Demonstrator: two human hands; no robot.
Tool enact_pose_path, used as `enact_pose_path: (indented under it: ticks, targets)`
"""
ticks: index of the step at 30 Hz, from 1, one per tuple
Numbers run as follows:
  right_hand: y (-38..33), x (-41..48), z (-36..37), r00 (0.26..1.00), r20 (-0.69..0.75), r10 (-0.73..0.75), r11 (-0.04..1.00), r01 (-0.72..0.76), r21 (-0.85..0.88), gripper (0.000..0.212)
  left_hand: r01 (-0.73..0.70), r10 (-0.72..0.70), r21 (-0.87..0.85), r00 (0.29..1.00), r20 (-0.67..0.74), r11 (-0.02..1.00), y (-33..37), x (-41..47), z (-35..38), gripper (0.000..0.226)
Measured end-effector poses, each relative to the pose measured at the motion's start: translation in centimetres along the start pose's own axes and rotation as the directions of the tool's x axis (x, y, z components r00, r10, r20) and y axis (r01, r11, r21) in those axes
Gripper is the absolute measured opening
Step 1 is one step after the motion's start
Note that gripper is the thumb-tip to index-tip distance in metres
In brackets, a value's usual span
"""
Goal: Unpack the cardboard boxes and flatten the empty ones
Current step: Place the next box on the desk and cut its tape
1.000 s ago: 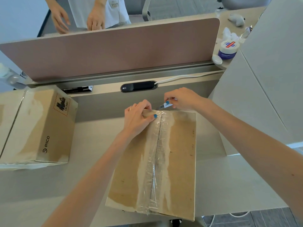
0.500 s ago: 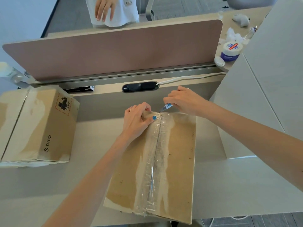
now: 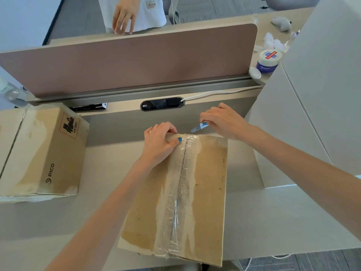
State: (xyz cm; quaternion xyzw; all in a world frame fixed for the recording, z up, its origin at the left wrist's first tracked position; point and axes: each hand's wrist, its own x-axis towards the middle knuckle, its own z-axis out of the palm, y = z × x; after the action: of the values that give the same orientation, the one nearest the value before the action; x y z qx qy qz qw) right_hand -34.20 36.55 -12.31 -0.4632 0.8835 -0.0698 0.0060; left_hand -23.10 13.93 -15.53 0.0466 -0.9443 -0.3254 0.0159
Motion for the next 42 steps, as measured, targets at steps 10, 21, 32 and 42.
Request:
enact_pose_path:
  ticks: [10, 21, 32, 42]
  targets:
    - [-0.7, 0.0, 0.5, 0.998, 0.034, 0.051, 0.997, -0.053, 0.055, 0.016, 0.101, -0.099, -0.08, 0.995, 0.032, 0.992, 0.5, 0.5, -0.1, 0.016]
    - [-0.9, 0.5, -0.5, 0.994, 0.08, -0.08, 0.994, 0.085, -0.067, 0.015, 0.163, -0.152, -0.107, 0.983, 0.104, 0.981, 0.8, 0.7, -0.3, 0.02]
    - [-1.5, 0.2, -1.6, 0.988, 0.116, -0.099, 0.976, 0.119, -0.184, 0.026, 0.212, -0.199, -0.098, 0.971, 0.13, 0.972, 0.9, 1.1, -0.5, 0.015]
    - [-1.7, -2.2, -0.6, 0.993, 0.042, 0.113, 0.988, -0.107, -0.111, 0.018, 0.219, -0.206, -0.095, 0.969, 0.134, 0.971, 0.9, 1.2, -0.5, 0.016]
